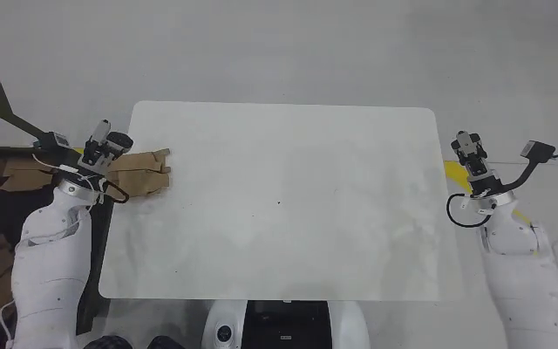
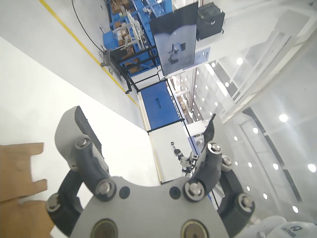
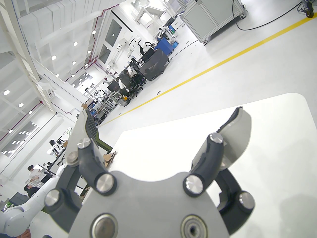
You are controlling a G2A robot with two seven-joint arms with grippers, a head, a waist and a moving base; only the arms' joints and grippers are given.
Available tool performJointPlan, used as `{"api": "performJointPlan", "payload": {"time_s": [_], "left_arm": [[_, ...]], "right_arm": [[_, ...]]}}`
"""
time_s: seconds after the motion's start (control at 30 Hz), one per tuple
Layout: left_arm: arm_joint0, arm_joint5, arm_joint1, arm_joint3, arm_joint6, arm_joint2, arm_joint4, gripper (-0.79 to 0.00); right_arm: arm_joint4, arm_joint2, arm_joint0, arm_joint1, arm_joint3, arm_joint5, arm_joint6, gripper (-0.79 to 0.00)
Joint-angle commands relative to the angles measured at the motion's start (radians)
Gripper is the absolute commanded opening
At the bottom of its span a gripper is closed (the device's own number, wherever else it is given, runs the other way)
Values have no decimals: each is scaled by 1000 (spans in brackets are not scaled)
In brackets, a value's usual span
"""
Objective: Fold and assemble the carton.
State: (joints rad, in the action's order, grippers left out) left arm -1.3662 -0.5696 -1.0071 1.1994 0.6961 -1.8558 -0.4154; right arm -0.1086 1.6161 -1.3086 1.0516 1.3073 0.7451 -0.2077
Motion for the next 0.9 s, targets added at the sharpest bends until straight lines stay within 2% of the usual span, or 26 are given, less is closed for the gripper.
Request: {"api": "performJointPlan", "payload": {"time_s": [0.0,0.2,0.37,0.5,0.87], "left_arm": [[-3,-5,3,-36,-6,-24,-15,0],[5,-36,10,-144,-64,-88,-38,0],[30,-25,16,-235,-114,-124,-44,0],[51,-17,27,-313,-177,-151,25,0],[118,11,47,-533,-199,-151,143,0]], "right_arm": [[0,0,0,0,0,0,0,0],[0,0,0,0,0,0,0,0],[0,0,0,0,0,0,0,0],[0,0,0,0,0,0,0,0],[0,0,0,0,0,0,0,0]]}}
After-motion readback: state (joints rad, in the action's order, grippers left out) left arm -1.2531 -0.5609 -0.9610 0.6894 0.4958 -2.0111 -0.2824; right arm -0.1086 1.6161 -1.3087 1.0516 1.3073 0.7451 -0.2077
